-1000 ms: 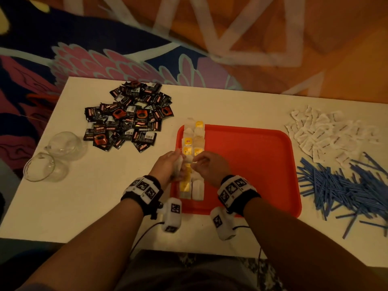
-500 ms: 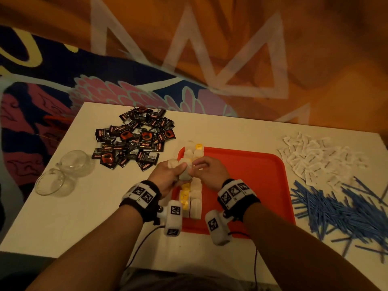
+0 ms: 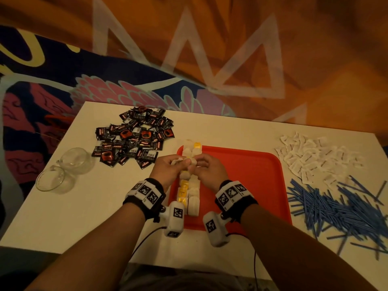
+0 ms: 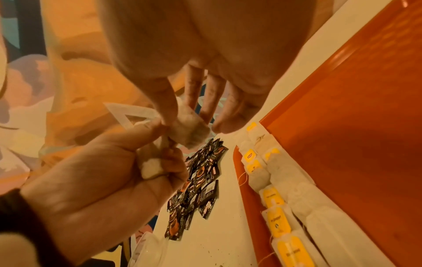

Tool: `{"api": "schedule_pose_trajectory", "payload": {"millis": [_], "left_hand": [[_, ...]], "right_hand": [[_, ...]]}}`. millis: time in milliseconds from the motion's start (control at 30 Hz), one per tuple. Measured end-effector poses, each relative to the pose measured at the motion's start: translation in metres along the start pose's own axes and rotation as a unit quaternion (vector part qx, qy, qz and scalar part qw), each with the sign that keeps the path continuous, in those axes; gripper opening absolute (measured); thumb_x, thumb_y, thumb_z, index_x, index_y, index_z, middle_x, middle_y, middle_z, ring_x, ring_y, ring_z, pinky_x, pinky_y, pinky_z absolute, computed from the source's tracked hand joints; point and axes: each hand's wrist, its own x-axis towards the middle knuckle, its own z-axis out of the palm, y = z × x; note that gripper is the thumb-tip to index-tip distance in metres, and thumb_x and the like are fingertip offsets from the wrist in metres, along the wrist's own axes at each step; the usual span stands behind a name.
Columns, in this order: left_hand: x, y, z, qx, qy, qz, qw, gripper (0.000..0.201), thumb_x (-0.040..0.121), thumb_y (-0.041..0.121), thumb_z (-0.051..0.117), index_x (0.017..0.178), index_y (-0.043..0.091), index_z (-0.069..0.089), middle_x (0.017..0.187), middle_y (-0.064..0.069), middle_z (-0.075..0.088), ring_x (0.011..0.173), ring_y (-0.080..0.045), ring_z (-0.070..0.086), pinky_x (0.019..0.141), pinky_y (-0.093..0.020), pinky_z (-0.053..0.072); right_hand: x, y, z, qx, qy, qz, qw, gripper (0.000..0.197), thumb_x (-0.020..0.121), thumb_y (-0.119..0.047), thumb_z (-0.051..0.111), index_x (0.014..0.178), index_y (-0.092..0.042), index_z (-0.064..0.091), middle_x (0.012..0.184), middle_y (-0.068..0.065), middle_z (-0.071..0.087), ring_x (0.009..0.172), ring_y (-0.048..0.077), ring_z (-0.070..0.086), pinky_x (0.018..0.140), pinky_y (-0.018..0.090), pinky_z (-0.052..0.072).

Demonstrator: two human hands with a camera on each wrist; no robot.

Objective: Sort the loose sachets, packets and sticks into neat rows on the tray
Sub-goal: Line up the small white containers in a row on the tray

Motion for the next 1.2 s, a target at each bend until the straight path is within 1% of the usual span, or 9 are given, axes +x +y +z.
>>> {"api": "schedule_pose_trajectory", "payload": {"millis": [133,333,533,633,733,833,933,1067,1200], "left_hand": [[-0.003,0.003,0.0,0.036,0.026,0.05,0.998,0.005,0.089,0.006,0.07,0.091,0.006,0.075,0.082,0.0,0.071,0.068,0.005,0.062,0.06,-0.011,0.045],[-0.002,0.002,-0.007,0.109,-0.001,0.099,0.989,0.016,0.085,0.012,0.076,0.098,0.021,0.073,0.098,0.002,0.07,0.096,-0.01,0.064,0.086,-0.026,0.052],[0.001,0.0,-0.009,0.118,0.018,0.103,0.987,0.004,0.087,0.011,0.074,0.09,0.012,0.076,0.091,0.001,0.073,0.091,-0.013,0.067,0.087,-0.028,0.052],[0.002,-0.012,-0.013,0.131,0.018,0.079,0.988,0.004,0.087,0.013,0.074,0.09,0.014,0.077,0.092,0.0,0.074,0.092,-0.014,0.067,0.086,-0.03,0.052],[0.001,-0.032,-0.018,0.139,0.011,0.026,0.99,0.005,0.089,0.017,0.073,0.088,0.014,0.077,0.087,0.006,0.072,0.068,-0.003,0.057,0.077,-0.029,0.044],[-0.004,-0.051,-0.025,0.123,0.015,-0.054,0.991,0.007,0.091,0.02,0.07,0.088,0.015,0.074,0.083,0.001,0.069,0.055,-0.005,0.047,0.068,-0.027,0.04],[-0.011,-0.065,-0.033,0.073,0.019,-0.131,0.988,0.015,0.095,0.021,0.064,0.086,0.01,0.069,0.076,-0.005,0.066,0.051,-0.012,0.045,0.051,-0.024,0.038],[-0.021,-0.077,-0.045,0.02,0.022,-0.183,0.983,0.018,0.098,0.022,0.06,0.089,0.008,0.066,0.062,0.002,0.06,0.046,-0.008,0.045,0.043,-0.02,0.036],[-0.026,-0.084,-0.055,0.024,0.033,-0.199,0.979,0.018,0.1,0.021,0.057,0.092,0.009,0.068,0.061,0.003,0.062,0.046,-0.007,0.047,0.045,-0.02,0.038]], "right_hand": [[-0.005,0.003,-0.001,-0.004,0.042,-0.041,0.998,0.008,0.086,-0.014,0.074,0.083,-0.019,0.068,0.08,-0.009,0.065,0.075,0.002,0.061,0.066,0.011,0.047],[-0.008,0.003,0.001,-0.029,0.056,-0.045,0.997,0.01,0.086,-0.027,0.074,0.084,-0.022,0.066,0.084,-0.011,0.067,0.08,-0.001,0.062,0.071,0.018,0.051],[-0.015,0.007,0.008,-0.068,0.02,-0.026,0.997,0.026,0.085,-0.015,0.073,0.07,-0.033,0.063,0.071,-0.01,0.064,0.067,0.007,0.061,0.061,0.023,0.048],[-0.018,0.012,0.011,-0.073,0.011,0.009,0.997,0.005,0.084,-0.02,0.076,0.083,-0.021,0.071,0.075,-0.007,0.066,0.07,0.009,0.062,0.058,0.016,0.049],[-0.022,0.027,0.015,-0.11,-0.014,0.055,0.992,0.011,0.087,-0.019,0.07,0.096,-0.014,0.075,0.091,-0.002,0.07,0.078,0.01,0.06,0.063,0.017,0.049],[-0.029,0.05,0.023,-0.149,-0.049,0.134,0.979,0.005,0.085,-0.021,0.074,0.081,-0.022,0.071,0.083,-0.006,0.065,0.07,0.006,0.056,0.054,0.014,0.04],[-0.036,0.076,0.034,-0.207,-0.092,0.179,0.957,0.029,0.088,-0.014,0.067,0.062,-0.025,0.058,0.07,-0.009,0.056,0.066,0.009,0.051,0.051,0.014,0.034],[-0.047,0.095,0.044,-0.236,-0.111,0.198,0.945,0.019,0.094,-0.011,0.055,0.104,-0.017,0.071,0.106,0.002,0.062,0.093,0.015,0.055,0.057,0.007,0.035],[-0.05,0.104,0.052,-0.268,-0.112,0.2,0.936,0.03,0.098,-0.014,0.054,0.125,-0.011,0.064,0.133,0.007,0.058,0.121,0.024,0.054,0.091,0.019,0.04]]}}
